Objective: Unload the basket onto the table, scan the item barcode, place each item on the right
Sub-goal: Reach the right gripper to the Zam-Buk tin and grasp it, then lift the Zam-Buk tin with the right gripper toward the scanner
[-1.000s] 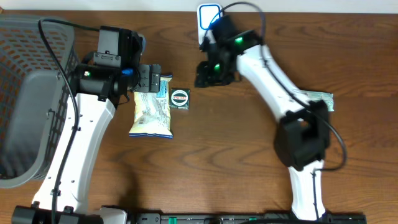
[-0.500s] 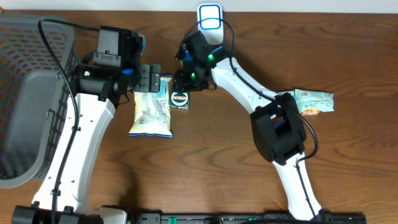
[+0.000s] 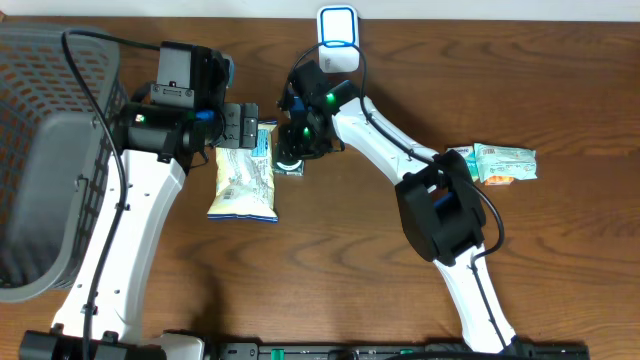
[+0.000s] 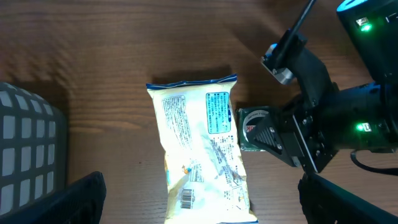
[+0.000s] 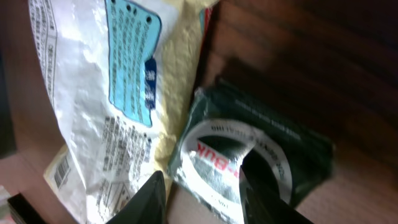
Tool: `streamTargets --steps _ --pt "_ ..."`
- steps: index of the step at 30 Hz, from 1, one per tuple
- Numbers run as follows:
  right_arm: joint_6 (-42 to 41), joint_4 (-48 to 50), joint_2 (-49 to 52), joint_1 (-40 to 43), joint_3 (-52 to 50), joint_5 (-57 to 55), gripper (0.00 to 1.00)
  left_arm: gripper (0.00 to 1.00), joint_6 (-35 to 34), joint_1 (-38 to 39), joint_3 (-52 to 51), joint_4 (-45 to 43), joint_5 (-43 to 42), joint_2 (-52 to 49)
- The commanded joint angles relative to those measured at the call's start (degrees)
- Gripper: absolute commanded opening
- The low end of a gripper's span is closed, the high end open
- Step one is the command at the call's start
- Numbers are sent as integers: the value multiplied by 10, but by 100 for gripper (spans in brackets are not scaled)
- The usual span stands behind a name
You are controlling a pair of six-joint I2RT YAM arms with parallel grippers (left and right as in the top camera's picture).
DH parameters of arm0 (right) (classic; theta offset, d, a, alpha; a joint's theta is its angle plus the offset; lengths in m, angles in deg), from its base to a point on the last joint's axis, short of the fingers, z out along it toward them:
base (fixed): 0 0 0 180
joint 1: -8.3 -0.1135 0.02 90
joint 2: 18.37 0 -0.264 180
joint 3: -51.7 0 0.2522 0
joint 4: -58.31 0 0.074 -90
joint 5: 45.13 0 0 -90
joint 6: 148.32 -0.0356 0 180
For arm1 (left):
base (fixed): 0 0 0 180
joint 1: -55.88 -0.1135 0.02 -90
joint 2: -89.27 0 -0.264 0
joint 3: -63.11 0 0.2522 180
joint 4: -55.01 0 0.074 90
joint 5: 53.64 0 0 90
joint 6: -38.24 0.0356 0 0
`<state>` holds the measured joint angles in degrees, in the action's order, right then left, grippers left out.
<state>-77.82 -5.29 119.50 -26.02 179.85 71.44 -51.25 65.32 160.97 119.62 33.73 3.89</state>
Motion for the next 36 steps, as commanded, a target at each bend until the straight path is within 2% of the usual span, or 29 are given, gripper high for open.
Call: streamTargets --steps 1,7,17,19,24,27,31,36 --pt "-2 -23 15 -2 1 -71 35 98 10 -3 5 1 3 0" --pt "-2 -69 14 12 2 -177 34 98 10 -3 5 1 3 0" --pt "6 -207 11 71 31 -264 38 98 10 -3 5 1 3 0" --pt "48 -233 10 79 52 -259 38 98 10 -3 5 1 3 0" --pt "222 -295 -2 74 118 -232 39 98 10 -3 5 1 3 0" --pt "281 -341 -4 59 141 -228 37 98 10 -3 5 1 3 0" --pt "324 -397 -4 45 123 -204 31 98 10 -3 5 1 3 0" --pt "325 -402 -4 34 61 -203 23 98 10 -3 5 1 3 0"
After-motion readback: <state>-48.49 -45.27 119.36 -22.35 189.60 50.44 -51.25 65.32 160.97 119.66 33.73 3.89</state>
